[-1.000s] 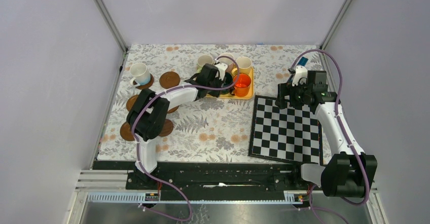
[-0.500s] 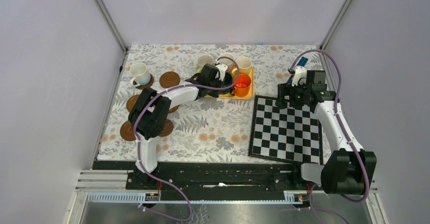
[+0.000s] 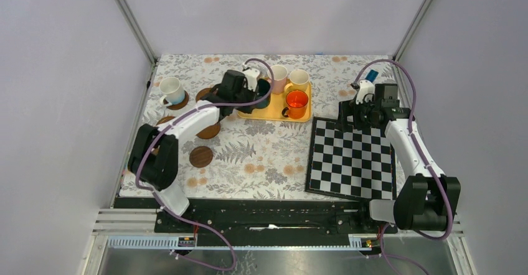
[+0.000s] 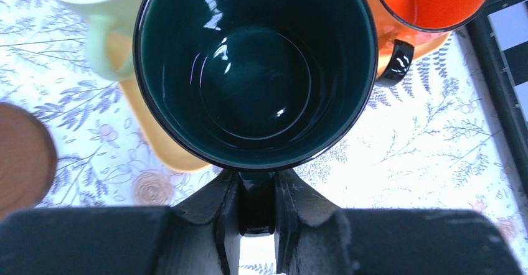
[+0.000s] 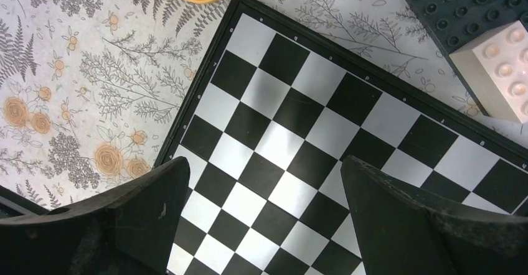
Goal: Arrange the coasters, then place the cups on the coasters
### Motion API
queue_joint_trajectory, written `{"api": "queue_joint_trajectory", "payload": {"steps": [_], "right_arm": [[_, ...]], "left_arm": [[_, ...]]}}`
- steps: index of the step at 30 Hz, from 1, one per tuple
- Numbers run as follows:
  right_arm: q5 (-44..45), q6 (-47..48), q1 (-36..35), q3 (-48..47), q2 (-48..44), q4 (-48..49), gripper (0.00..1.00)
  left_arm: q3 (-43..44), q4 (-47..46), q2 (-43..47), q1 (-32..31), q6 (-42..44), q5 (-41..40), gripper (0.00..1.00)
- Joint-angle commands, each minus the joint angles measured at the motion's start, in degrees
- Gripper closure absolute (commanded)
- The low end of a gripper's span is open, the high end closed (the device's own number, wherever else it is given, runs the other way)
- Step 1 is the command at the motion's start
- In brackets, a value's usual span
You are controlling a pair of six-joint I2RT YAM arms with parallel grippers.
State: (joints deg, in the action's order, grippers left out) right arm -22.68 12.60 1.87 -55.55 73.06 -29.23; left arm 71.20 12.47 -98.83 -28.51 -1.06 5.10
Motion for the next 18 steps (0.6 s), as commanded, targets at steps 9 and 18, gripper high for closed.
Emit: {"api": "queue_joint_trajectory", "payload": {"steps": [9, 18], "right_arm": [[-2.1, -0.1, -5.8, -6.4, 4.8, 1.4, 0.02], [-2.0, -0.5, -10.8, -9.4, 8.7, 1.8, 0.02]], "left_arm": [[-7.6, 6.6, 20.9, 16.5, 6.9, 13.7, 1.00], [-14.7, 12.2, 31.6, 36.7, 14.4, 19.7, 1.00]]}}
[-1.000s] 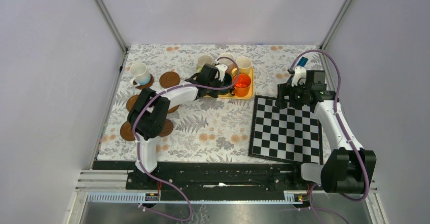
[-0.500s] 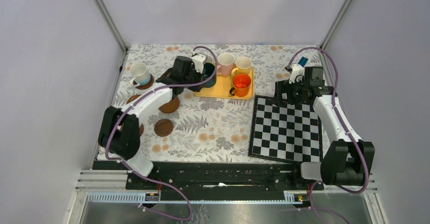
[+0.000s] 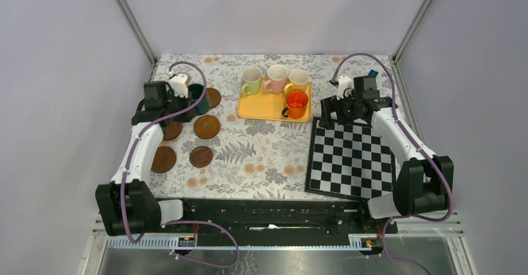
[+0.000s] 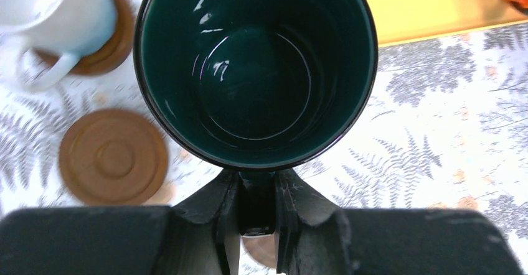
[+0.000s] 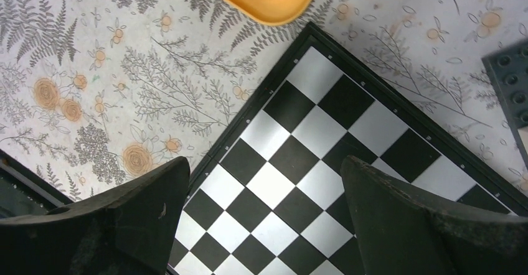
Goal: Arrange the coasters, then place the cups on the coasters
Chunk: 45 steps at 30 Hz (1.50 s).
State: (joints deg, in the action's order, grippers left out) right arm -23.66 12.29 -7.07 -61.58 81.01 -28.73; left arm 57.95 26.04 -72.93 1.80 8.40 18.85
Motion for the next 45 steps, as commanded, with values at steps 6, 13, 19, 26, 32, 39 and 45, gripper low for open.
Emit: {"api": "queue_joint_trajectory", "payload": {"steps": [6, 13, 19, 26, 32, 39, 45], "right_arm": [[-3.3, 0.3, -2.3, -7.5, 3.4, -2.0, 0.02], [-6.1, 2.6, -2.3, -8.9, 3.8, -4.2, 0.02], [-6.4, 2.9, -2.3, -9.8, 4.2, -5.4, 0.02], [-5.7, 3.9, -2.3, -11.8, 4.6, -8.3, 0.02], [-5.9, 4.1, -2.3, -11.9, 5.3, -9.2, 0.02], [-5.1, 4.2, -2.2, -13.5, 6.1, -10.8, 0.02], [-4.2, 4.3, -2.3, -13.3, 6.3, -11.3, 0.02]], "left_arm": [[-4.6, 0.5, 8.4, 19.0, 11.2, 11.5, 1.00], [-5.6, 2.0, 6.6, 30.4, 20.6, 18.8, 1.00], [-3.6, 3.9, 1.5, 37.2, 30.9, 24.1, 1.00], [-0.6, 5.2, -5.4, 39.3, 36.5, 27.2, 1.00], [-1.5, 3.1, -8.1, 39.7, 42.4, 31.0, 1.00], [1.1, 2.9, -12.6, 39.6, 47.3, 31.2, 1.00], [2.5, 2.7, -16.4, 39.7, 48.0, 30.5, 1.00]]}}
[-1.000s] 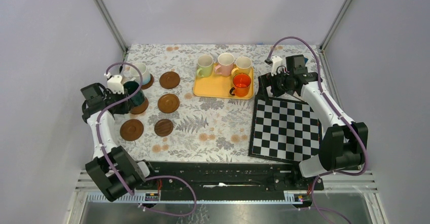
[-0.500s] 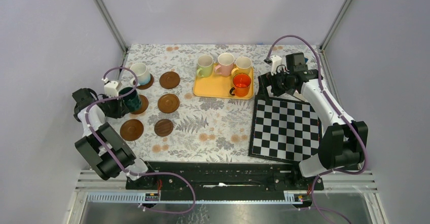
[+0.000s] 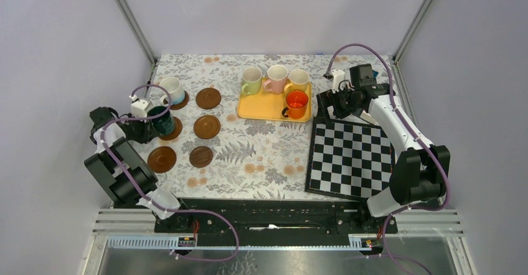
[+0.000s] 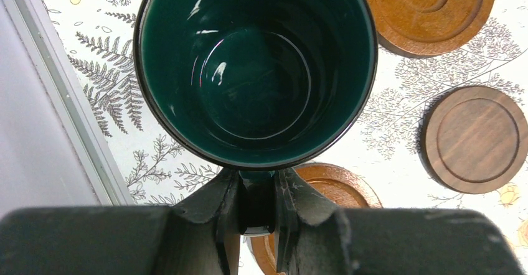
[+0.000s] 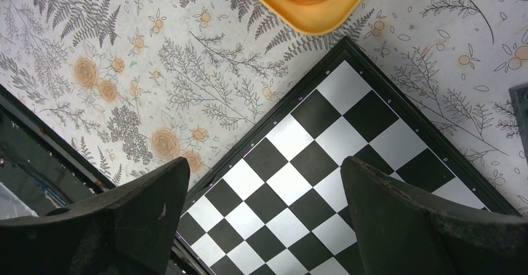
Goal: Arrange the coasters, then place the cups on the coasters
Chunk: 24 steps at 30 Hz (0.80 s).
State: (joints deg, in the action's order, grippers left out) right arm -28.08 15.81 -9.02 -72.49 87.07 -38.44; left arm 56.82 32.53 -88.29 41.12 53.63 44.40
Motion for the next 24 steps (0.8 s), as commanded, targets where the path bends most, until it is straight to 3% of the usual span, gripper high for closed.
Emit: {"api": "queue_joint_trajectory", "payload": {"steps": [1, 17, 24], "right_arm": [[0.2, 0.8, -0.3, -2.5, 0.3, -1.6, 0.02], [1.1, 0.9, -0.3, -2.9, 0.7, -2.2, 0.02], [1.0, 0.8, -0.3, -3.4, 1.1, -2.5, 0.02]], "left_arm": [[3.6, -4.5, -1.5, 0.4, 2.5, 4.9, 1.00], [3.6, -6.9, -5.5, 0.4, 3.2, 4.8, 1.00], [2.7, -8.2, -5.4, 0.3, 2.5, 4.5, 0.94]]}}
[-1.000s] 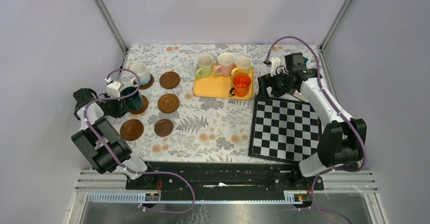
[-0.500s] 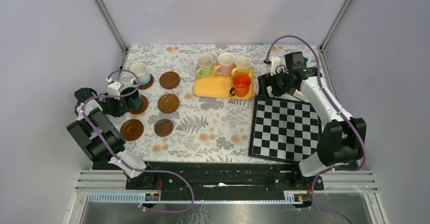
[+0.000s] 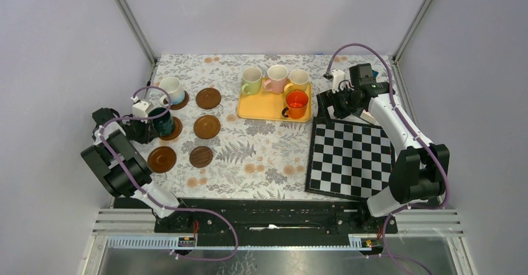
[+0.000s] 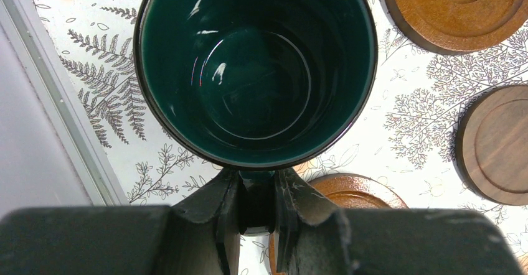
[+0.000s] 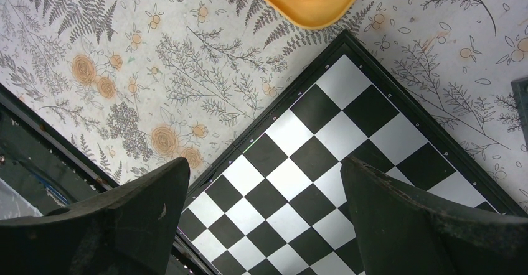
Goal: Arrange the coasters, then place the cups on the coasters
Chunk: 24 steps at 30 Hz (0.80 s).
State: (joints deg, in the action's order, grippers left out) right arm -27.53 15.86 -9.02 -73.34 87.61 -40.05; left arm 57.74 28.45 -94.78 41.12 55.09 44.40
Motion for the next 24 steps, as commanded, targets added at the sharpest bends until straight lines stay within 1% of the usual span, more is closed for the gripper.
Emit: {"api": "queue_joint_trajectory", "payload": {"steps": [1, 16, 24], "right_arm": [[0.4, 0.8, -0.3, -2.5, 0.4, -0.9, 0.02], [0.7, 0.9, -0.3, -2.3, 0.3, -0.6, 0.02], [1.0, 1.0, -0.3, -2.2, 0.5, -0.7, 0.02]], "left_arm": [[1.7, -4.2, 1.0, 0.4, 1.0, 4.3, 0.94], [1.2, -4.1, 0.5, -0.2, 2.6, 3.4, 0.86], [1.2, -2.2, 1.0, -1.2, 4.1, 3.4, 0.86]]}}
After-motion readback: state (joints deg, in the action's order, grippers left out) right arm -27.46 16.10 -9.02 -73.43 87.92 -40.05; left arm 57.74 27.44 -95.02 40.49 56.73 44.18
